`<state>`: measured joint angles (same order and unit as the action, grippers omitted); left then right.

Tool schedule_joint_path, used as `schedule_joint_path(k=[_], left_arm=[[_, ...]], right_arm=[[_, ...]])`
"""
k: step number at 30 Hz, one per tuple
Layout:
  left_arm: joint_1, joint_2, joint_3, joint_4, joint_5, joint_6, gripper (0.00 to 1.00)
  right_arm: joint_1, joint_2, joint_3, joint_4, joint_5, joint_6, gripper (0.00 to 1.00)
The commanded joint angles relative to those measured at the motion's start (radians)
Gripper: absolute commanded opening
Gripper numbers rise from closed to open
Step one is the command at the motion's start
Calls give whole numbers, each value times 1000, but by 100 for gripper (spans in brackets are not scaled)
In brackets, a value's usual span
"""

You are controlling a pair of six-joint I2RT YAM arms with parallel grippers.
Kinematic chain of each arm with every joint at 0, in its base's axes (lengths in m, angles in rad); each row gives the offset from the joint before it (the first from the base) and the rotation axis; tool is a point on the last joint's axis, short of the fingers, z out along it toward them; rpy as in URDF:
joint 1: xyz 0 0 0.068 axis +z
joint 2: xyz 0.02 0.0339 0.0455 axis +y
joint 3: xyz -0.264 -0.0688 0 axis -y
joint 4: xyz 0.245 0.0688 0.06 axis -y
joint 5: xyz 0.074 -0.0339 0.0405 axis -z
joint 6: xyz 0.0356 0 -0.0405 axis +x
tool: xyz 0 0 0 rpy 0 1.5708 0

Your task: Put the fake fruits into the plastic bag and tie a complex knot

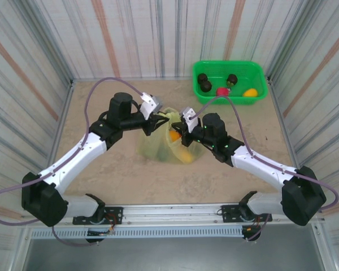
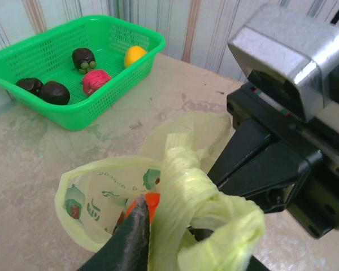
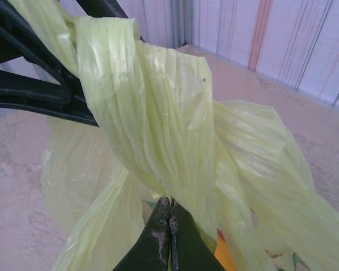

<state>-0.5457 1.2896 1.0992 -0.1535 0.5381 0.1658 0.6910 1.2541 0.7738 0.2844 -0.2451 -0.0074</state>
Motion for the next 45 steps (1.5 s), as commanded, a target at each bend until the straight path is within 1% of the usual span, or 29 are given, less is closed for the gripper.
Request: schedule_joint_path(k=[1,4,9,11,13,14,17,18,20,21,23,26,27,28,29,30,32,35,38,41,43,45], left_arm=[[-7,-45,0,-24,5,84,30],[-7,-44,-4,-24,53,117,36],[-7,-10,23,-14,93,122,39],[-8,8,37,-8,85,116,42],[-8,26,47,13,67,93,48],[-8,32,51,21,67,86,49],[-8,55,62,37,68,68,50],[-8,60,64,45,66,61,49],[-7,70,68,51,82,56,43],[-7,74,69,52,90,55,39],[-8,79,70,55,108,59,27],[-7,82,71,49,121,80,7],[-7,80,70,48,123,89,0],[-8,77,68,50,126,98,0],[-8,73,63,52,128,105,0],[-7,66,58,54,128,113,0],[-7,51,48,60,125,133,0],[-11,15,15,90,117,179,0],[-32,-29,-35,125,111,278,0],[-83,-60,-62,120,42,412,0],[-102,-65,-59,100,19,459,0],[-108,-66,-49,85,25,484,0]], right_arm=[[-9,-24,-3,-15,-28,26,0],[-9,-20,2,-19,-35,25,0],[-8,-16,5,-21,-41,29,0],[-8,-13,8,-20,-47,31,0],[-4,-10,11,-21,-55,32,0],[-3,-7,14,-21,-58,32,0],[5,6,20,-21,-60,32,0],[8,10,22,-21,-61,32,0],[10,17,26,-22,-60,30,0],[10,18,27,-24,-59,30,0],[10,21,28,-28,-53,25,0],[10,24,34,-42,-47,17,0],[11,20,37,-50,-37,17,3],[10,13,43,-70,-28,17,16],[11,-1,53,-98,-28,15,26],[11,-27,68,-153,-35,6,34],[5,-96,98,-270,-91,-32,39],[-14,-230,107,-415,-186,-86,49],[-61,-349,107,-515,-273,-133,49],[-154,-411,109,-539,-317,-149,43],[-210,-411,119,-550,-354,-175,41],[-242,-377,157,-598,-414,-245,43]])
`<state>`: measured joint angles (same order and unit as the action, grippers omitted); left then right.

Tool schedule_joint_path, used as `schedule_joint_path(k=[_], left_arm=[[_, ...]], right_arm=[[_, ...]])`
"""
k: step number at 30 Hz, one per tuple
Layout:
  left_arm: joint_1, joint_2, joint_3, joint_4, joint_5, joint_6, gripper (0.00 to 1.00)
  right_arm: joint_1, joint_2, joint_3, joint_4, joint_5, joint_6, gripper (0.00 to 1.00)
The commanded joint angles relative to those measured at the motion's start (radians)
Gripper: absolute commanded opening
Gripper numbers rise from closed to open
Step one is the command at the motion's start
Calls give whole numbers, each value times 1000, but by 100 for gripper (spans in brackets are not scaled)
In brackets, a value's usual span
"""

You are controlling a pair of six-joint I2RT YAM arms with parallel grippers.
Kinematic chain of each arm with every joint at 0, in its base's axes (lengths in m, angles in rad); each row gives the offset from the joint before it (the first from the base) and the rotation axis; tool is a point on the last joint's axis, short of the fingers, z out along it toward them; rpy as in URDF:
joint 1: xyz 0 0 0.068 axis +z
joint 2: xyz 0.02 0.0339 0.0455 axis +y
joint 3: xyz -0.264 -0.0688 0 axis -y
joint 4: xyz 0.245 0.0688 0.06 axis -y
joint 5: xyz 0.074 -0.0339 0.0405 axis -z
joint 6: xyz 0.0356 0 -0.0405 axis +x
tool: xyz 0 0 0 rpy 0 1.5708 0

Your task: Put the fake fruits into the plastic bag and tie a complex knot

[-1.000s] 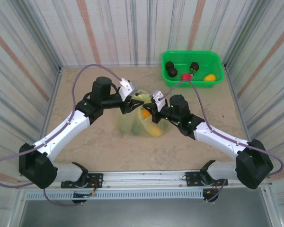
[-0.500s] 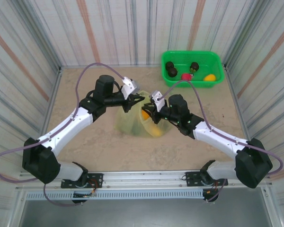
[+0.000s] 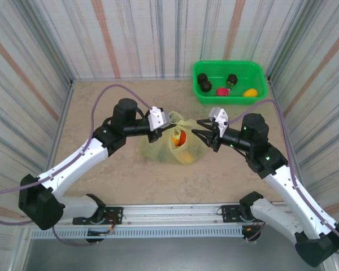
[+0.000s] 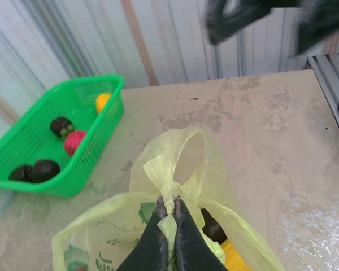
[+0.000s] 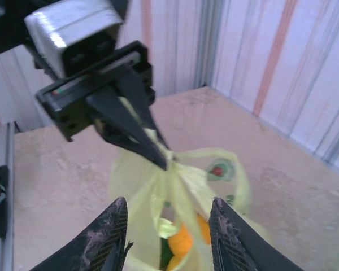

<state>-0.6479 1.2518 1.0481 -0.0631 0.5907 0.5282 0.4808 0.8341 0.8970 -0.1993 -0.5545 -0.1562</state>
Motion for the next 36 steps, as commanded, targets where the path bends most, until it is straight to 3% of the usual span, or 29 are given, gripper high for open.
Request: schedule_joint_path(k=[1,5,8,13,20,28,36], left_arm=[[-6,-29,2,-6,-22,129,0],[-7,-44,-11,4,6,162,0],[-7,-51,-16,5,15,168,0],[-7,-70,-31,6,33,162,0],[-12,-84,-45,23,34,161,0],[-125,-111,-34,-36,-121,385,0],[-132,-111,-18,-39,-117,388,0]], right_arm=[[-32,64,52,-139,-110,-136,45],[-12,133,106,-161,-158,-254,60],[15,194,147,-169,-157,-343,63],[19,303,238,-243,-197,-442,59],[45,386,264,-204,-214,-473,51],[75,397,247,-175,-148,-475,50],[104,411,243,-149,-128,-479,29]])
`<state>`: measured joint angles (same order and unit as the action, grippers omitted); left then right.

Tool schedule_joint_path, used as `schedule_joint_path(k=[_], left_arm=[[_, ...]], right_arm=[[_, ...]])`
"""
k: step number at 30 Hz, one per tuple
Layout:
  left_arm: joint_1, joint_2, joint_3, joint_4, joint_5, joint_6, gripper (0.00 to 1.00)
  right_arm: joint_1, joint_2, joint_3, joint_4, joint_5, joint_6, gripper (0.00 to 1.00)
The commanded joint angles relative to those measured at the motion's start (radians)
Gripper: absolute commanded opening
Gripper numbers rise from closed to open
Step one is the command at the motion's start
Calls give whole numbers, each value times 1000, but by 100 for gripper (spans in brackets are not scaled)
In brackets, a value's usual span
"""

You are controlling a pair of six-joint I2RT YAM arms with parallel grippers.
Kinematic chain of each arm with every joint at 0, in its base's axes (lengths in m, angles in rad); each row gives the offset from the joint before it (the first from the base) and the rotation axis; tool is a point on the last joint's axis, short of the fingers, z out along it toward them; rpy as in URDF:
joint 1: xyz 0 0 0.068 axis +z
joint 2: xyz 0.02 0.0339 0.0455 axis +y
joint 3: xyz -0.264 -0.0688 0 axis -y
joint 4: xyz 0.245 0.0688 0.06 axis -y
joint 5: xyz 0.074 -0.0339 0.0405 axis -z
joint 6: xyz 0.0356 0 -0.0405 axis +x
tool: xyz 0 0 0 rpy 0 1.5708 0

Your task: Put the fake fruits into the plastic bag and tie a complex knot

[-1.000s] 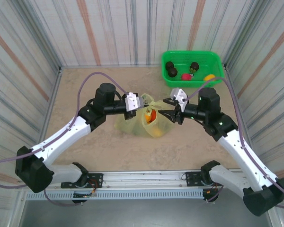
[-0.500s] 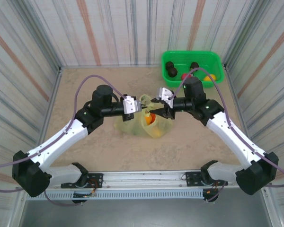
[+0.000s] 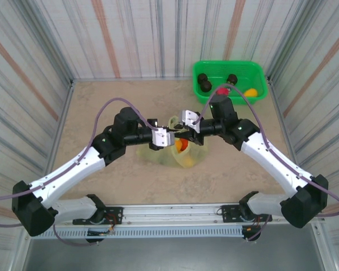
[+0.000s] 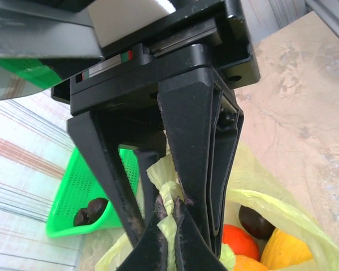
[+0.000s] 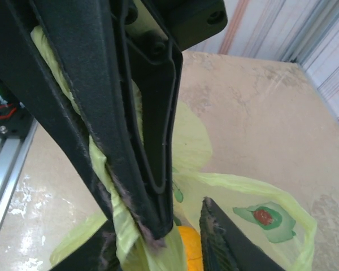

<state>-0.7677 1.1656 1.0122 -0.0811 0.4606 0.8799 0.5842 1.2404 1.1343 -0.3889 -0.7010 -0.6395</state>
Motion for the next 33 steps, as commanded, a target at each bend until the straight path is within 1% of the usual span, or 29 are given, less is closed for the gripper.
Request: schedule_joint_path(k=[1,2,4,6,9,11,15,16,18,22,24,26,29,33], left_arm=[[-12,-24,19,-26,16,35,0],[-12,-24,18,-29,16,34,0],[-12,-26,14,-27,13,29,0],[-9,-31,4,-20,10,15,0],[17,-44,-17,17,49,-36,0],[34,-52,-31,46,75,-71,0],[43,-55,-42,61,110,-91,0],[44,-55,-42,62,116,-94,0],[45,-51,-42,66,121,-100,0],[47,-45,-40,71,130,-110,0],[48,-38,-38,69,133,-114,0],[48,-34,-37,69,136,-120,0],[48,-25,-33,61,141,-126,0],[55,-22,-38,63,148,-134,0]], right_arm=[[2,0,-1,56,15,8,26],[3,-5,-7,69,13,11,21],[2,-19,-20,88,11,13,16],[-1,-37,-44,117,11,11,16],[-10,-65,-93,179,8,15,22],[-19,-79,-121,223,5,28,22],[-27,-89,-146,298,-17,65,17],[-27,-88,-148,307,-19,65,13],[-27,-86,-148,314,-28,67,8],[-24,-84,-148,324,-43,78,8],[-24,-83,-148,325,-49,77,5],[-24,-79,-149,326,-57,78,4],[-18,-73,-150,323,-67,71,8],[-15,-67,-154,318,-61,57,10]])
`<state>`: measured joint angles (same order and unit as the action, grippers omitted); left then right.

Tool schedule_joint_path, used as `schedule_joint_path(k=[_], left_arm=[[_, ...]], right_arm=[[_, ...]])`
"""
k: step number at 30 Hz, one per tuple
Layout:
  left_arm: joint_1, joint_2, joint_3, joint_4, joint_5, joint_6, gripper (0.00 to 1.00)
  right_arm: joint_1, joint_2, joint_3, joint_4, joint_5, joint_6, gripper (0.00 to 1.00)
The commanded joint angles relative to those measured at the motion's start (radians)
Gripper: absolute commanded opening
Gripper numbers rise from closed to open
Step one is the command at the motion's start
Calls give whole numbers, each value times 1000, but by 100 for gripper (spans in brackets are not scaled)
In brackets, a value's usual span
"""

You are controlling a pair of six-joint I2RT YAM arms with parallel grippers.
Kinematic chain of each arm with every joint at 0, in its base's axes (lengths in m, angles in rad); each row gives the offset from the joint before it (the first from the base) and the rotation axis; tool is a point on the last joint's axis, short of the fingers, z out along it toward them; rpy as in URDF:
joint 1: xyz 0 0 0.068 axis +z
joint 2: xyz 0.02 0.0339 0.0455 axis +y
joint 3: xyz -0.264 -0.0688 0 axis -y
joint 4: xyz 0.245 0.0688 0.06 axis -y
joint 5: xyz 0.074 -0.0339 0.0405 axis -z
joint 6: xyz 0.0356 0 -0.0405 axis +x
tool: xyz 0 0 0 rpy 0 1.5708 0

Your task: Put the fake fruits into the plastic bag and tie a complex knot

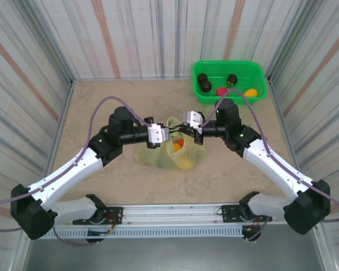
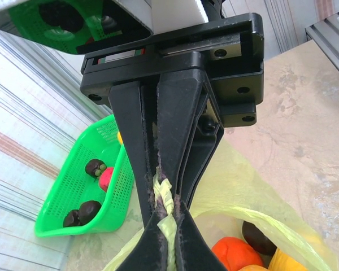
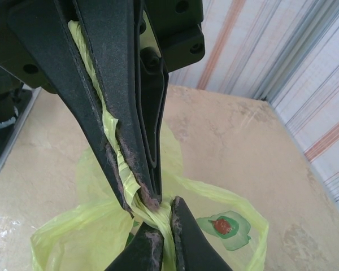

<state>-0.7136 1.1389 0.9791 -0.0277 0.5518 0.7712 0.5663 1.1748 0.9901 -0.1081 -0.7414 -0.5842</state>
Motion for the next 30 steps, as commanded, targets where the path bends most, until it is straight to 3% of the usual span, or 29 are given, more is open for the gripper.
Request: schedule_joint_path(k=[1,18,22,26,30], left_arm=[[6,4,-6,12,59,-32,0],[39,4,-31,55,107,-88,0],[39,6,-31,62,121,-98,0],[39,12,-28,44,127,-99,0],[39,-1,-32,32,120,-99,6]], right_arm=[[3,0,-12,38,-20,-1,10],[6,36,-33,117,-87,73,20],[6,45,-33,126,-91,78,16],[4,45,-31,145,-89,83,0],[-6,39,-31,151,-72,76,0]])
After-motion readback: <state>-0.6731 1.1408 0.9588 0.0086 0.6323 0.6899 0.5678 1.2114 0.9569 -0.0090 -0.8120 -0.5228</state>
